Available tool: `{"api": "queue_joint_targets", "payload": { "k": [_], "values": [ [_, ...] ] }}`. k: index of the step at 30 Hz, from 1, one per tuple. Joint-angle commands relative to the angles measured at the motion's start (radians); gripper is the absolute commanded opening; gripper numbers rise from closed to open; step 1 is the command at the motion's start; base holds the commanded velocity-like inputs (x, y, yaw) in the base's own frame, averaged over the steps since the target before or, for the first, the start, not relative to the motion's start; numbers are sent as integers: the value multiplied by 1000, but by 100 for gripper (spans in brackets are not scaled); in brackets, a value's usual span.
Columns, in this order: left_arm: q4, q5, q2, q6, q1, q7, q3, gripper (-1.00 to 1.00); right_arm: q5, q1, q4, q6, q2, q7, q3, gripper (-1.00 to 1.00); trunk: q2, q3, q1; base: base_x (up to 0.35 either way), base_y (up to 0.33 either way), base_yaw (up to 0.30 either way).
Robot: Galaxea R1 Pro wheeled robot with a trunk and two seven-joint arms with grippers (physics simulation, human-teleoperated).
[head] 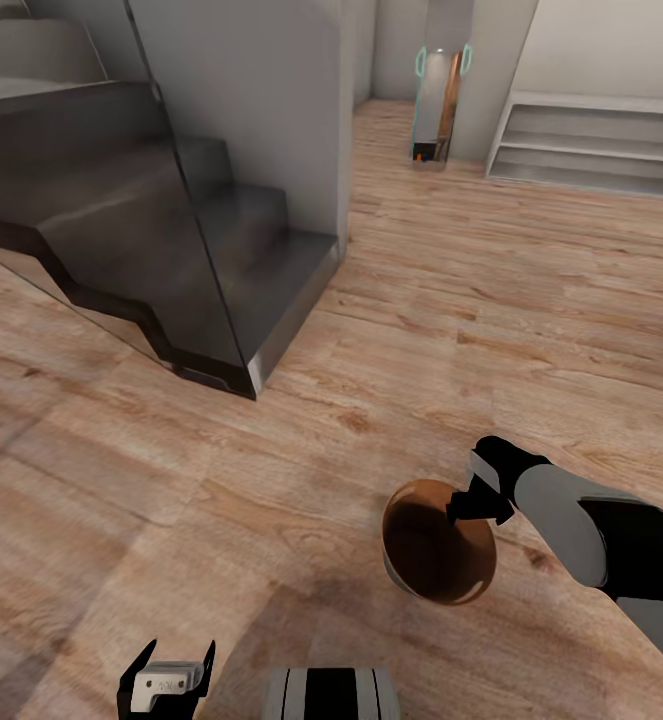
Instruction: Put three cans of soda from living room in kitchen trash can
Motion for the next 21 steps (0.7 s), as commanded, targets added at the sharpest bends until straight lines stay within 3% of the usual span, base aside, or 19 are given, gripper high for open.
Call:
{"api": "queue_joint_targets", "payload": {
  "k": [1, 21],
  "values": [
    [0, 0, 0, 0, 0, 0, 0, 100, 0, 0, 0, 0, -1, 0, -1, -100, 0, 0, 0, 0, 0, 0],
    [-1, 0, 0, 0, 0, 0, 0, 100, -1, 0, -3, -3, -4, 1, -2, -100, 0, 0, 0, 0, 0, 0]
  ]
}}
